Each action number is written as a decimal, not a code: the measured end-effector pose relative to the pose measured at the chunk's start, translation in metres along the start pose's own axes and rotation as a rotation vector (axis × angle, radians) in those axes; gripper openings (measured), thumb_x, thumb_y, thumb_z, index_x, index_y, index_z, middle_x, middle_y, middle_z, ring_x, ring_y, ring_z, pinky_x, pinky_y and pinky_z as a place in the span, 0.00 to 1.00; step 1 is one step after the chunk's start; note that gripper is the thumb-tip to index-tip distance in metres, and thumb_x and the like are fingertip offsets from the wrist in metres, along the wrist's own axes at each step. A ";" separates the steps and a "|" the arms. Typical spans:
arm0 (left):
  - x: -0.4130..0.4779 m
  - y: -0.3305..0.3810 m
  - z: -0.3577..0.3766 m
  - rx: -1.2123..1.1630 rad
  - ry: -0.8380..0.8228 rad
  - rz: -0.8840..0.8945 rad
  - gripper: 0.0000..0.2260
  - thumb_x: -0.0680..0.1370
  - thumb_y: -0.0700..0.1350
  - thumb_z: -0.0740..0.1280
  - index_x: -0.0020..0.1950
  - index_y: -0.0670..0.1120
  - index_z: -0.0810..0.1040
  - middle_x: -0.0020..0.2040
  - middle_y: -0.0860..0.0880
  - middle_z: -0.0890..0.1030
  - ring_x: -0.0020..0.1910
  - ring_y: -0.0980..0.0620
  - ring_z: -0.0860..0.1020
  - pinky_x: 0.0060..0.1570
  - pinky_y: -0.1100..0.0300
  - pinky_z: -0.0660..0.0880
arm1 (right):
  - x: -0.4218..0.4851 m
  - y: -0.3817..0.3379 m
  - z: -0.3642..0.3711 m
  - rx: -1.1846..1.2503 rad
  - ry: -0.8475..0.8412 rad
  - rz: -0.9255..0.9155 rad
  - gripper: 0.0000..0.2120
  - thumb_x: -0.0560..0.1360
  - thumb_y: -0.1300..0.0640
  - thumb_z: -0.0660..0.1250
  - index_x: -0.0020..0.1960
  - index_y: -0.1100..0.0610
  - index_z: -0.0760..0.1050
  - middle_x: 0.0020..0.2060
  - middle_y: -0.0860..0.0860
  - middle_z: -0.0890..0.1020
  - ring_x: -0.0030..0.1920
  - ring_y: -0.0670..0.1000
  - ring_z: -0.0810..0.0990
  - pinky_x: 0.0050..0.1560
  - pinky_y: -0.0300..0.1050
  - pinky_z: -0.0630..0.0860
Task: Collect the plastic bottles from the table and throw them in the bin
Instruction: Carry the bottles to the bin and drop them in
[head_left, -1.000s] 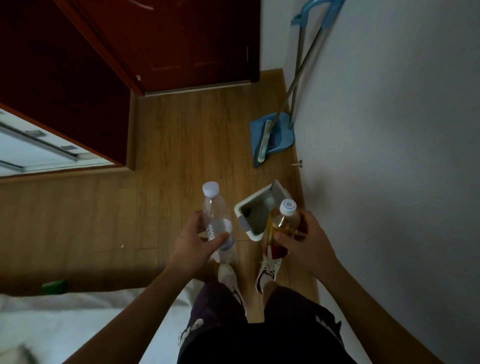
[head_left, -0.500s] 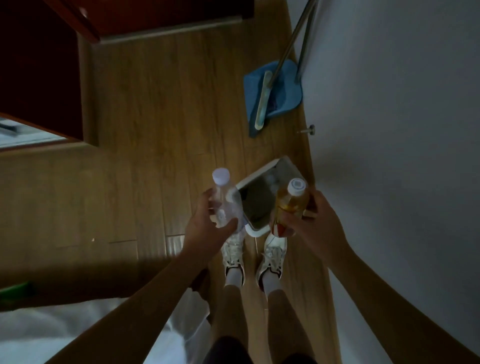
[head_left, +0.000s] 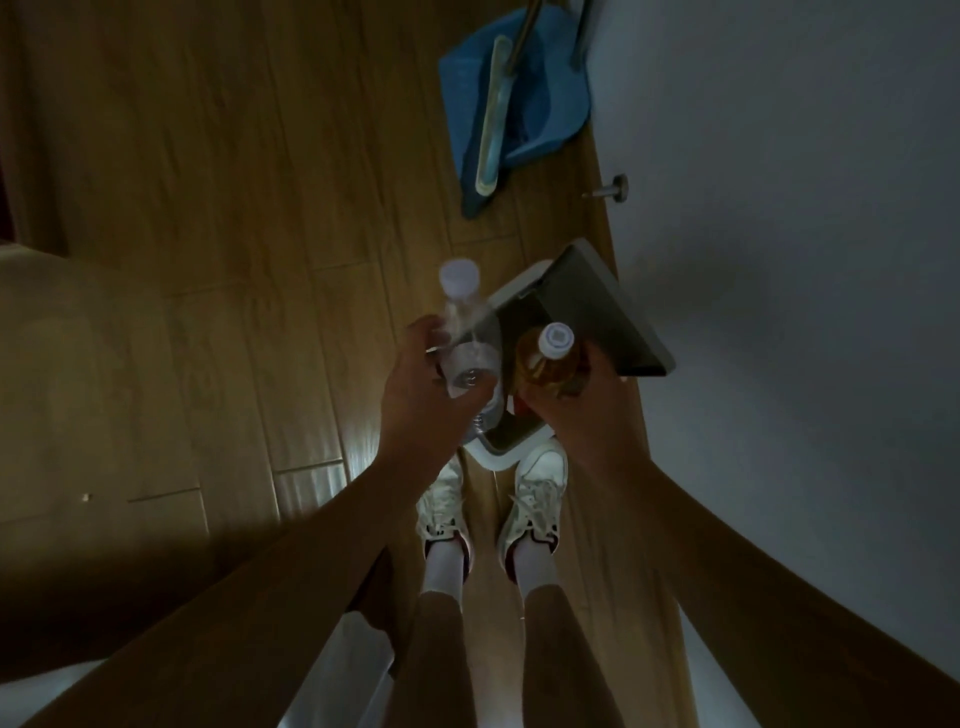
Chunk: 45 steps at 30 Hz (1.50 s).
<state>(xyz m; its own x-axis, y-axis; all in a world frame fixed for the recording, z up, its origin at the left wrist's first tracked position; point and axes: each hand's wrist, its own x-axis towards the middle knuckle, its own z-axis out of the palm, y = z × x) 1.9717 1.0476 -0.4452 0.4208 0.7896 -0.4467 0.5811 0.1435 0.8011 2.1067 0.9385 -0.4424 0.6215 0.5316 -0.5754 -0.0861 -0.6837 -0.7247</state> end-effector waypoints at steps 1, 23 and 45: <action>0.005 0.001 0.004 0.004 -0.018 0.014 0.31 0.71 0.48 0.78 0.71 0.55 0.68 0.60 0.61 0.76 0.56 0.68 0.78 0.56 0.56 0.81 | 0.004 0.003 0.003 -0.009 0.019 0.003 0.32 0.70 0.55 0.78 0.70 0.54 0.69 0.63 0.46 0.79 0.63 0.44 0.76 0.59 0.33 0.73; -0.017 -0.030 -0.001 0.446 -0.152 -0.176 0.15 0.73 0.63 0.67 0.54 0.57 0.78 0.50 0.59 0.82 0.48 0.60 0.82 0.50 0.54 0.82 | -0.018 0.054 -0.017 -0.091 -0.032 0.249 0.07 0.78 0.60 0.69 0.54 0.54 0.74 0.41 0.43 0.79 0.40 0.41 0.79 0.40 0.33 0.73; -0.236 0.165 -0.229 0.181 -0.139 -0.336 0.16 0.71 0.64 0.62 0.44 0.55 0.81 0.47 0.46 0.84 0.47 0.42 0.83 0.51 0.43 0.81 | -0.208 -0.121 -0.161 -0.391 -0.261 0.188 0.15 0.79 0.53 0.65 0.61 0.59 0.79 0.57 0.57 0.83 0.58 0.58 0.81 0.64 0.59 0.76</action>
<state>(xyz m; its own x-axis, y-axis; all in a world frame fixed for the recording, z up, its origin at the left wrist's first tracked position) 1.8092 1.0211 -0.1162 0.2697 0.6266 -0.7312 0.8103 0.2627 0.5239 2.1132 0.8295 -0.1739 0.4036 0.4546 -0.7940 0.1514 -0.8890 -0.4321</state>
